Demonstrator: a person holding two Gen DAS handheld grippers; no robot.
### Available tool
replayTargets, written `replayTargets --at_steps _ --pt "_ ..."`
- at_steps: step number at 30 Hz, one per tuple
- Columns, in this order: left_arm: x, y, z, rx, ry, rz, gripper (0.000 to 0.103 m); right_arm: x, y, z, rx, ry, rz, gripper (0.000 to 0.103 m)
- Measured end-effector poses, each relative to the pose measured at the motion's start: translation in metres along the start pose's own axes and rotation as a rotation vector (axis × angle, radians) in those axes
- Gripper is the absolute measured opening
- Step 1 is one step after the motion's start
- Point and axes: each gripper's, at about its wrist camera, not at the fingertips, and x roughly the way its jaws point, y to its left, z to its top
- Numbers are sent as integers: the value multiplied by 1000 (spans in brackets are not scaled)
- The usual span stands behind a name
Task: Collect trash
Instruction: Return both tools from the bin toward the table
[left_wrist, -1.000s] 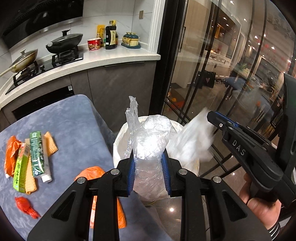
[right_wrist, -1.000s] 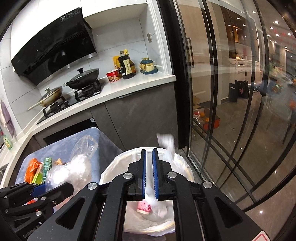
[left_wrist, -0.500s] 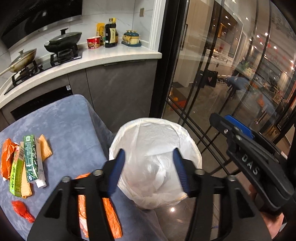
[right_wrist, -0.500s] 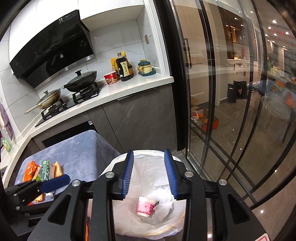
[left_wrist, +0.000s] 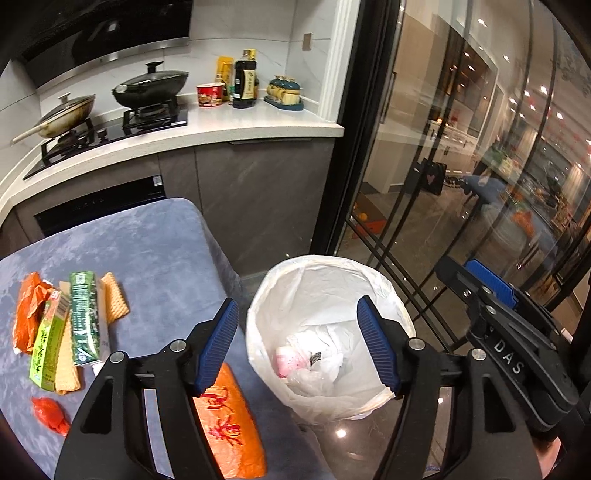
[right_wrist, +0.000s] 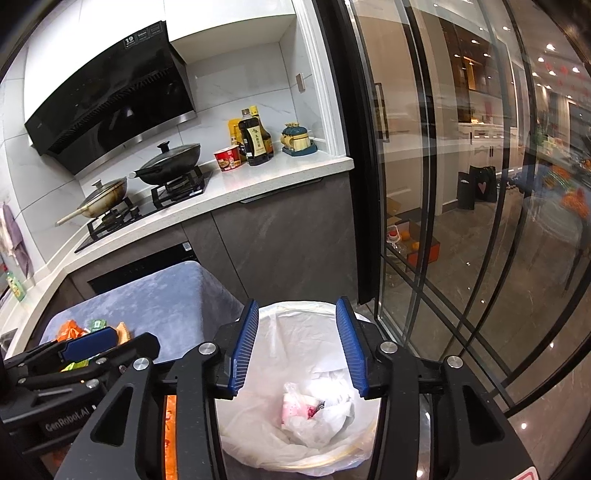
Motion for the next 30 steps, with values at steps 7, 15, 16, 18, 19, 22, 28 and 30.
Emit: replayTargets --at_steps 7,15,16,18,19,22,28,30 --pt "-21 31 -2 -42 -41 42 67 -8 28 -2 -36 -12 33 48" --pt "-47 79 -6 -117 -73 96 74 -12 76 -9 -91 -11 81 54" --pt "-50 86 -8 -126 -77 104 75 -12 81 -10 -95 -11 86 55" --pt "-55 101 -10 -144 -80 125 75 -12 95 -13 -109 -6 101 56" --pt "-57 109 -10 -154 -81 135 75 -12 101 -15 -115 -3 108 56" --pt "-66 138 -16 -191 -83 170 76 -10 121 -19 -137 8 131 57" --pt "-83 194 -29 -253 -86 240 78 -6 156 -29 -155 31 169 59" --pt "-88 210 -33 -271 -87 266 78 -5 167 -33 -163 41 180 59"
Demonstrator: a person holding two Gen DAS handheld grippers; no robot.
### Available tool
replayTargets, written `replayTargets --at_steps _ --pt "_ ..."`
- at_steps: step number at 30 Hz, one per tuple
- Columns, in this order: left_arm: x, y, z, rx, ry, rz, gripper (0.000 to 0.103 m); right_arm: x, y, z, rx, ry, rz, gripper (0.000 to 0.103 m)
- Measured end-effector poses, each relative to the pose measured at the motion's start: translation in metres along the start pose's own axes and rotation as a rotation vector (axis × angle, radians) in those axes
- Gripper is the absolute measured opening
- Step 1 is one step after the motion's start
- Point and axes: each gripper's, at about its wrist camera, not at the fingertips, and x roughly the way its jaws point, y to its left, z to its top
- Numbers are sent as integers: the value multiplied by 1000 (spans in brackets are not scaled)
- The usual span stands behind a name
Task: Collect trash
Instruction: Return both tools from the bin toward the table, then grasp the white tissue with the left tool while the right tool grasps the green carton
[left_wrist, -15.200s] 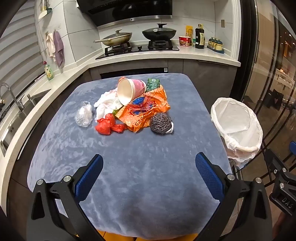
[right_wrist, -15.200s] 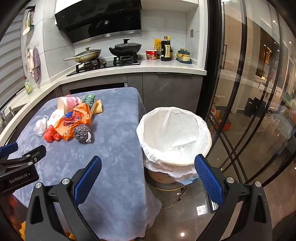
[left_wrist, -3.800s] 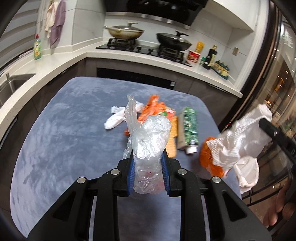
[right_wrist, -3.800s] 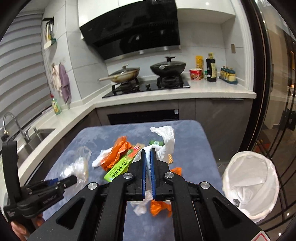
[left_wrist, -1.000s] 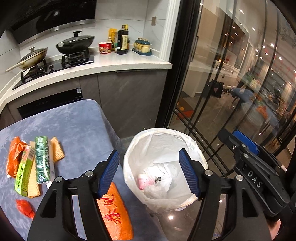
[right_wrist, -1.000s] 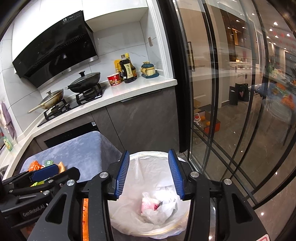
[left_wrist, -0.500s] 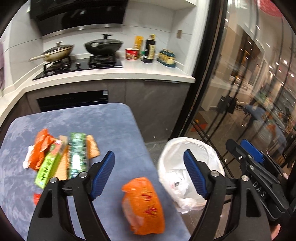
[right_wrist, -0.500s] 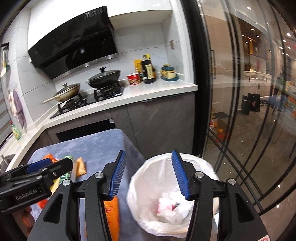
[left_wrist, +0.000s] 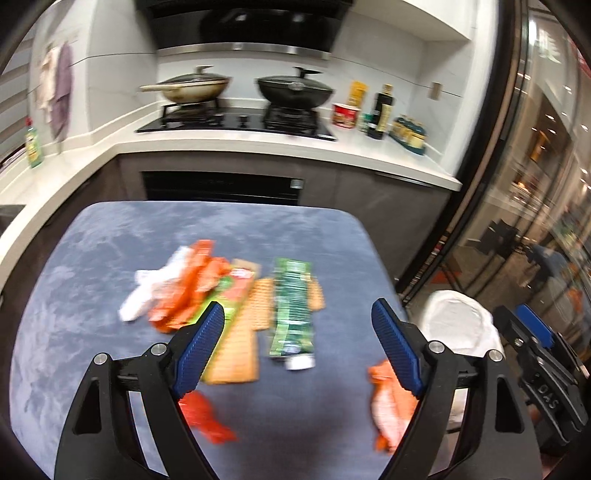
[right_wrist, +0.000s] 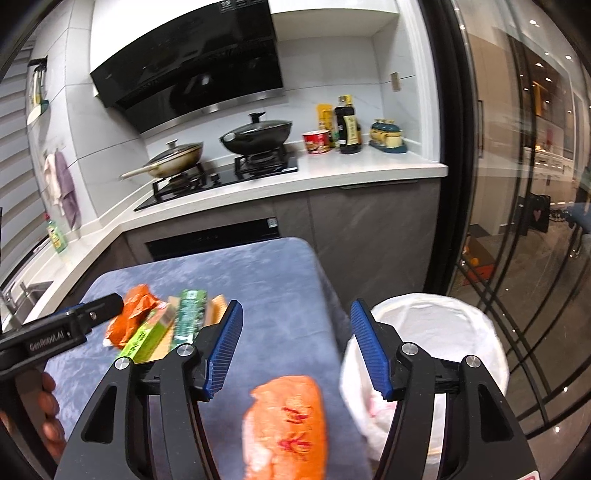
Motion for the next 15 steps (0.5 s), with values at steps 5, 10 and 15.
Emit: replayTargets --at_steps 5,10,15 --pt "2 56 2 -56 3 67 78 15 34 -10 -40 44 37 59" --pt "12 104 1 -104 19 122 78 33 64 -19 -61 84 66 59" --pt "31 145 -4 -126 44 171 78 55 94 -28 -81 126 91 59"
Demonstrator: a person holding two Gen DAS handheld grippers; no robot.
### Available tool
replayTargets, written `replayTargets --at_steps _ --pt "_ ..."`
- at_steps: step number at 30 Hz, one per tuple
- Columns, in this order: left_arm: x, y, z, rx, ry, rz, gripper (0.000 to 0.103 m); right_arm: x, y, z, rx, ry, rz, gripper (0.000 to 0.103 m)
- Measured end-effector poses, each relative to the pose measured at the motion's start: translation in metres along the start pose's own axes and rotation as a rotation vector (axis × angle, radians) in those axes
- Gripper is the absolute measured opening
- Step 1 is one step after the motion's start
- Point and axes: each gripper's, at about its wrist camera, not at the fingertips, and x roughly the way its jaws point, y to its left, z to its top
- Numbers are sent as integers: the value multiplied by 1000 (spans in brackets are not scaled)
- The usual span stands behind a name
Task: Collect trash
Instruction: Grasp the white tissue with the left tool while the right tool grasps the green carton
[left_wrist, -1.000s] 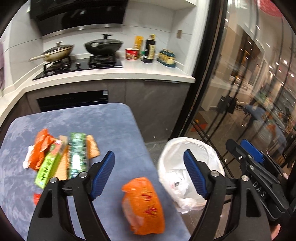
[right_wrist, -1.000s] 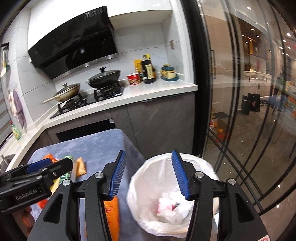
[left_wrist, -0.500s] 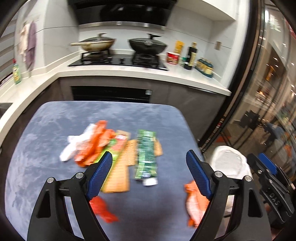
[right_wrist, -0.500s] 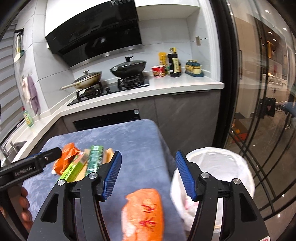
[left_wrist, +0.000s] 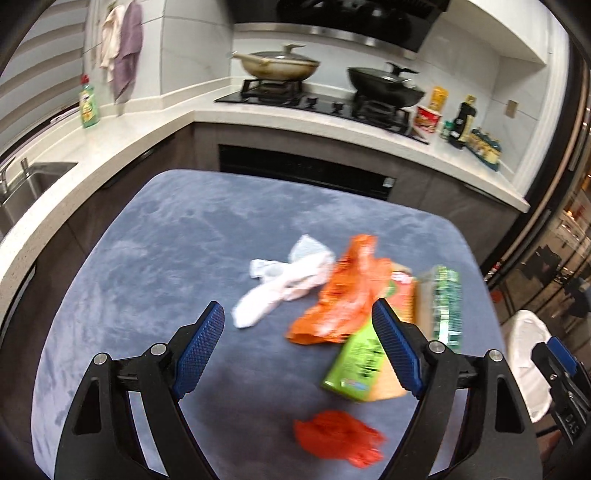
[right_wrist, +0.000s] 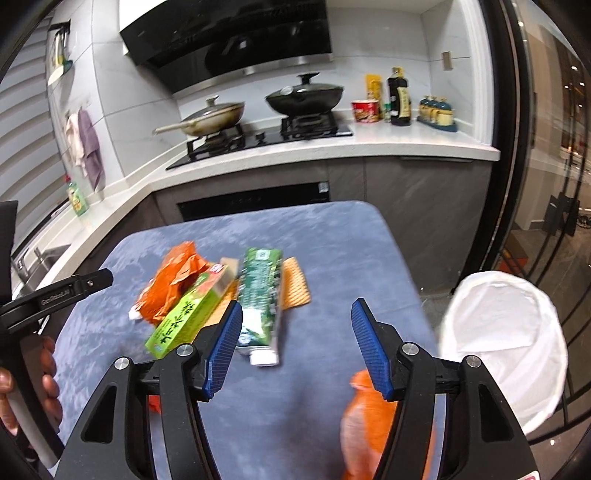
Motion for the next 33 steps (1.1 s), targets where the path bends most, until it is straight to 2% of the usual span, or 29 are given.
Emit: replayTargets --at_steps 9,16,22,25,27,29,31,33 --pt "55 39 1 -36 63 23 76 45 29 -3 -13 61 10 59" --pt "91 38 2 -20 101 -10 73 79 40 -1 -16 94 7 59" --pt "113 32 0 -19 138 -51 64 98 41 -4 -15 113 0 59" --pt "118 27 -2 -13 145 -72 53 104 40 -5 -11 121 -5 59" --pt "121 24 -3 -6 150 -89 39 106 39 -6 -5 125 -6 59" --pt "124 21 -4 0 160 -101 29 109 38 -7 -2 129 -7 59" --pt "124 20 -5 -1 161 -106 24 110 38 -8 0 132 -7 59" --pt "123 19 -6 3 157 -107 12 110 38 -8 0 132 -6 59"
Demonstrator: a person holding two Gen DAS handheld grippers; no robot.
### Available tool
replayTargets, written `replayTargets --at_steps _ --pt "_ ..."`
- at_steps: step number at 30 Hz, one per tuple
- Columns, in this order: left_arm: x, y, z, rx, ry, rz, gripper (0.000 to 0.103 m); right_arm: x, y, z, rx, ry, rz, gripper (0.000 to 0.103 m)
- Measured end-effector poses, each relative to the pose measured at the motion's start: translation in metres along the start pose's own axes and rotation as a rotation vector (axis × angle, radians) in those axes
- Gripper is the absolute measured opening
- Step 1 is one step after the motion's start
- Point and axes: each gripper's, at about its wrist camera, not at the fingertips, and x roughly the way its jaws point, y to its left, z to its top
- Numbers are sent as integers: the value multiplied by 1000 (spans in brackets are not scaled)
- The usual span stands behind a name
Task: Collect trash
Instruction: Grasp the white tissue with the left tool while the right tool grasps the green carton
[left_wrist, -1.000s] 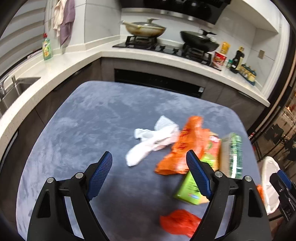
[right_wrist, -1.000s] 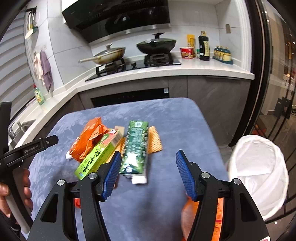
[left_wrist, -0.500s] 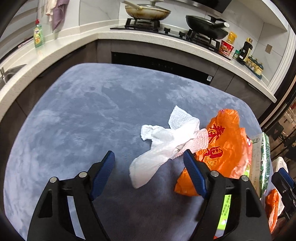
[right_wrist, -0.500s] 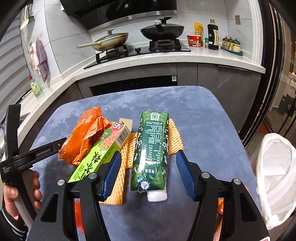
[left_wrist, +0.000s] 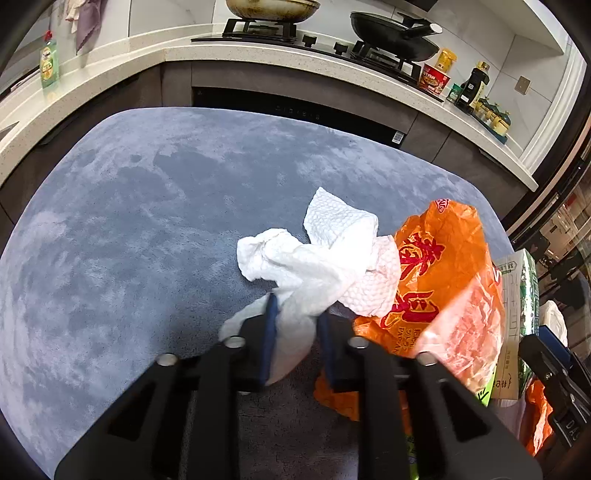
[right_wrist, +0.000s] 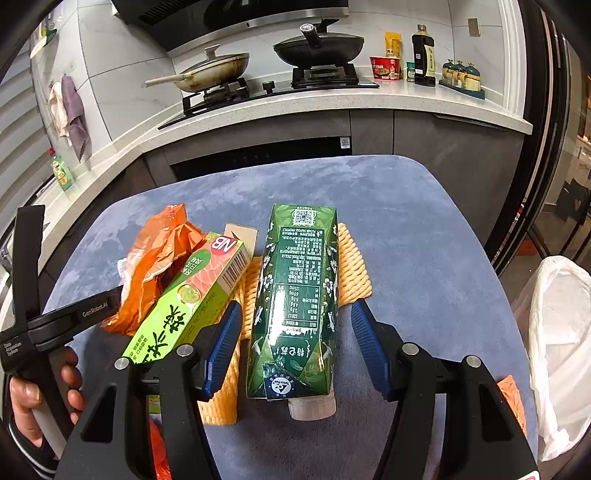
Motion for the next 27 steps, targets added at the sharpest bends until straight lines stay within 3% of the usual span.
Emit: replayTargets --at_steps 5,17,27 --pt "-13 -2 -1 4 -26 -13 7 -3 0 1 4 -6 4 59" --pt "-79 -8 3 -10 -135 -45 6 -14 -1 3 10 -25 15 59" --pt "-114 -12 7 -12 -198 -71 6 15 0 -1 4 23 -1 59"
